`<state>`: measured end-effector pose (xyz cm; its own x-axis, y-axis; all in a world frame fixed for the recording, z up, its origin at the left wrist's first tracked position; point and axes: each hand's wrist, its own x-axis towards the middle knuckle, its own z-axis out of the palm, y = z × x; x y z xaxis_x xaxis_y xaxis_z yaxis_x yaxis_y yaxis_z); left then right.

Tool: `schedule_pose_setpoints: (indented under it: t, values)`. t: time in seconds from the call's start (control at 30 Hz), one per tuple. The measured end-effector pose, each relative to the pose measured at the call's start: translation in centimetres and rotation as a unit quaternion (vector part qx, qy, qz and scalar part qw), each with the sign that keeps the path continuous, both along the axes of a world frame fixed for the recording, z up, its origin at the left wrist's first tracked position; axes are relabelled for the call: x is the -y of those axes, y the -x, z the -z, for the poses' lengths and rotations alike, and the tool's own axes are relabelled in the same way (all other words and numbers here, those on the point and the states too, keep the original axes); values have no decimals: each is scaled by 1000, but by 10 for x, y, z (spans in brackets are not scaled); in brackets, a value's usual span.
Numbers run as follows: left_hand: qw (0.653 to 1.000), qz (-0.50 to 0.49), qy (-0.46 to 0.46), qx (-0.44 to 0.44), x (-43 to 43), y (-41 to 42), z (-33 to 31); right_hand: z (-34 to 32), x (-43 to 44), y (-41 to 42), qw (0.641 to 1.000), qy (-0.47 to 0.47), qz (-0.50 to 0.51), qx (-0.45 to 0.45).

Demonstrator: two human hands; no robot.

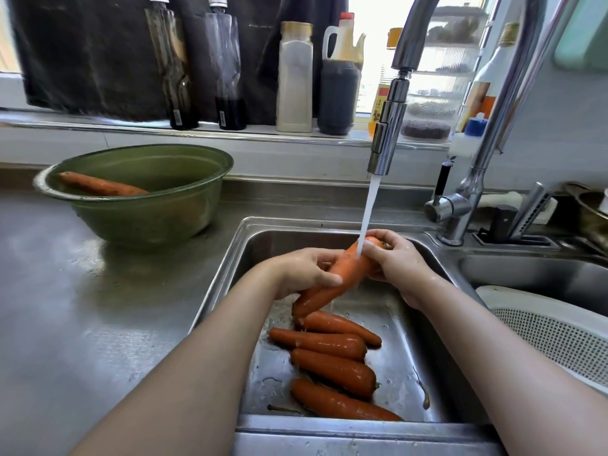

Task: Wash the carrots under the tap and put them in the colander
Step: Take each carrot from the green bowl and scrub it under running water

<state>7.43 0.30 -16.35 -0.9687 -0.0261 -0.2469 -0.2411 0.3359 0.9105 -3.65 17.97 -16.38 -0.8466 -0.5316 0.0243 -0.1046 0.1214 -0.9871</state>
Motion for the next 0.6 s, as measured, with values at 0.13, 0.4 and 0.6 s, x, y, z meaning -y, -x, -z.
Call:
schedule_pose_setpoints:
  t: [0.13,0.4,0.6]
  values:
    - [996,-60,36,-61,-14,1,0,1,6,-5,1000,-5,12,-7]
    - [999,-29,2,-39,-22,3,-4,-6,2,0,997,4,70,15]
    - [998,-33,-5,-48,-30,3,-6,-8,1,-2,996,-15,88,-4]
